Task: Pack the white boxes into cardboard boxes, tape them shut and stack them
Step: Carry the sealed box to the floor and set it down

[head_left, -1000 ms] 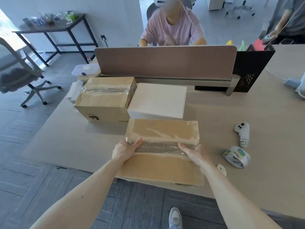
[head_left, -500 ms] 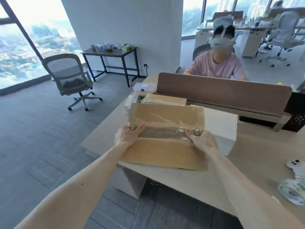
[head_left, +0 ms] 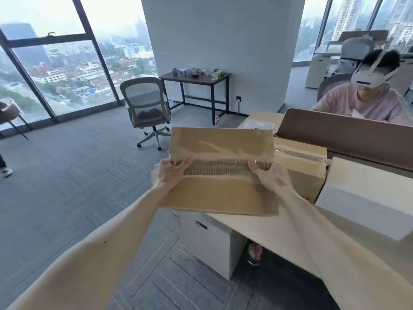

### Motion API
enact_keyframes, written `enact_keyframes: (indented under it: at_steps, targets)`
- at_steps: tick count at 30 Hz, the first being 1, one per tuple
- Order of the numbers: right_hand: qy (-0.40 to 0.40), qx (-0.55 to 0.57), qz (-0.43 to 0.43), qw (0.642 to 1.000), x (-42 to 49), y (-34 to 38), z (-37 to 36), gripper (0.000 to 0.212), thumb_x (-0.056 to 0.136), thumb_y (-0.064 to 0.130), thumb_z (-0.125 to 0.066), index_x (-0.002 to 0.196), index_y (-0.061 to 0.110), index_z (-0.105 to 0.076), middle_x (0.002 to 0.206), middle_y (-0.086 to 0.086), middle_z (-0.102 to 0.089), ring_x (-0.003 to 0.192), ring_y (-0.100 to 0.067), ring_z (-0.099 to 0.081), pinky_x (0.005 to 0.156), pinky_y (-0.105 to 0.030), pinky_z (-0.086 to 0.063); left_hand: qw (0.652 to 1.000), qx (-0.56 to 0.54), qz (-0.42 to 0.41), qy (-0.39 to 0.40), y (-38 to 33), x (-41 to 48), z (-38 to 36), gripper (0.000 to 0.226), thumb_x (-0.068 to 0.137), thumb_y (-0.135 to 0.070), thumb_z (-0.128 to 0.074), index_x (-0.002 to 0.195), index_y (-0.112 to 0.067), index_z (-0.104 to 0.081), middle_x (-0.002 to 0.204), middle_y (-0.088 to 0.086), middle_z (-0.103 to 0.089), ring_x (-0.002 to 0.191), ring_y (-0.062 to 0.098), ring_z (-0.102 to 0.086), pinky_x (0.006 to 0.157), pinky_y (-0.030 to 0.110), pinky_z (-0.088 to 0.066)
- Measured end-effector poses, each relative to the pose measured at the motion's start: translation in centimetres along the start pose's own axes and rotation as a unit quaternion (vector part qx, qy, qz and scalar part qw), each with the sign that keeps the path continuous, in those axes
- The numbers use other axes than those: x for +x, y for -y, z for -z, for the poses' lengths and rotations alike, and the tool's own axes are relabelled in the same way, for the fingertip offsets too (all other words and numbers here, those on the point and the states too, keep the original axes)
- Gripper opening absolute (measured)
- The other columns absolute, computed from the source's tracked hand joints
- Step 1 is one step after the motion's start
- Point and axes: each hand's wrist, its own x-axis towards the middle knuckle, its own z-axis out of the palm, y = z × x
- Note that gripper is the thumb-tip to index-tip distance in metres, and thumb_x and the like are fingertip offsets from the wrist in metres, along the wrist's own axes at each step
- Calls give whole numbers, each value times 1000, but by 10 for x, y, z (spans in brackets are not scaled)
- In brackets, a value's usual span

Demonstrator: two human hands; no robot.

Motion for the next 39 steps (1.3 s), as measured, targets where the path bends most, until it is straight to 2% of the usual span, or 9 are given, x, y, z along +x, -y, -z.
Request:
enact_keyframes:
  at_steps: [5, 8, 11, 14, 18, 22, 26, 31, 39]
  targets:
    - [17, 6, 21, 1000, 26, 48, -63, 70, 75, 78, -58, 107, 16, -65, 103, -6, -66, 91, -27, -56, 79, -35, -45, 999, -12, 27, -16, 49, 49, 32, 65, 75, -84, -52, 75, -22, -69, 73, -1, -66, 69, 14, -61, 54, 25, -40]
    - [43, 11, 33, 998, 52, 75, -107, 55, 81, 69, -61, 96, 17, -60, 90, 0, -61, 88, -23, -52, 76, -31, -39, 998, -22, 45, -24, 77, 86, 47, 60, 79, -79, -55, 74, -21, -67, 72, -2, -64, 66, 12, -58, 53, 25, -39]
    - [72, 19, 46, 996, 92, 105, -163, 66, 75, 75, -62, 104, 16, -66, 100, -2, -65, 96, -26, -60, 80, -36, -47, 997, -25, 64, -34, 112, 132, 63, 54, 80, -77, -57, 68, -25, -64, 71, -4, -63, 66, 12, -59, 54, 25, -41]
    - [92, 6, 60, 994, 136, 144, -225, 68, 76, 75, -61, 109, 16, -66, 106, -6, -66, 99, -30, -61, 79, -35, -45, 994, -26, 89, -51, 146, 186, 88, 52, 79, -77, -57, 66, -28, -64, 70, -4, -63, 67, 14, -60, 59, 27, -44]
    - [122, 7, 84, 989, 185, 205, -300, 62, 79, 71, -61, 108, 17, -68, 111, -8, -68, 103, -33, -62, 88, -42, -49, 989, -3, 121, -81, 186, 255, 131, 58, 77, -81, -54, 79, -25, -68, 72, -4, -63, 70, 17, -60, 63, 29, -45]
    - [155, 19, 90, 984, 221, 251, -368, 58, 81, 67, -63, 104, 14, -68, 106, -9, -68, 90, -27, -59, 74, -33, -42, 985, 28, 140, -100, 228, 316, 165, 61, 76, -86, -50, 84, -28, -69, 79, -2, -66, 80, 22, -64, 71, 32, -49]
    - [163, 6, 53, 985, 261, 270, -427, 65, 80, 68, -63, 103, 8, -67, 101, -9, -66, 94, -31, -60, 72, -33, -40, 983, 58, 159, -77, 263, 381, 174, 66, 76, -87, -45, 86, -26, -68, 80, 0, -64, 77, 23, -61, 69, 32, -47]
    - [152, -14, -7, 988, 321, 272, -494, 67, 78, 71, -62, 94, 7, -65, 95, -8, -67, 92, -31, -62, 77, -38, -49, 984, 64, 167, -20, 313, 481, 148, 78, 70, -92, -45, 97, -24, -72, 87, 2, -68, 81, 25, -64, 73, 33, -52]
    - [80, -24, -164, 983, 399, 260, -574, 65, 80, 70, -60, 81, 5, -55, 71, -4, -56, 65, -21, -53, 53, -33, -35, 978, 107, 135, 120, 360, 647, 85, 89, 67, -97, -40, 107, -23, -71, 99, 7, -70, 96, 32, -66, 82, 39, -53]
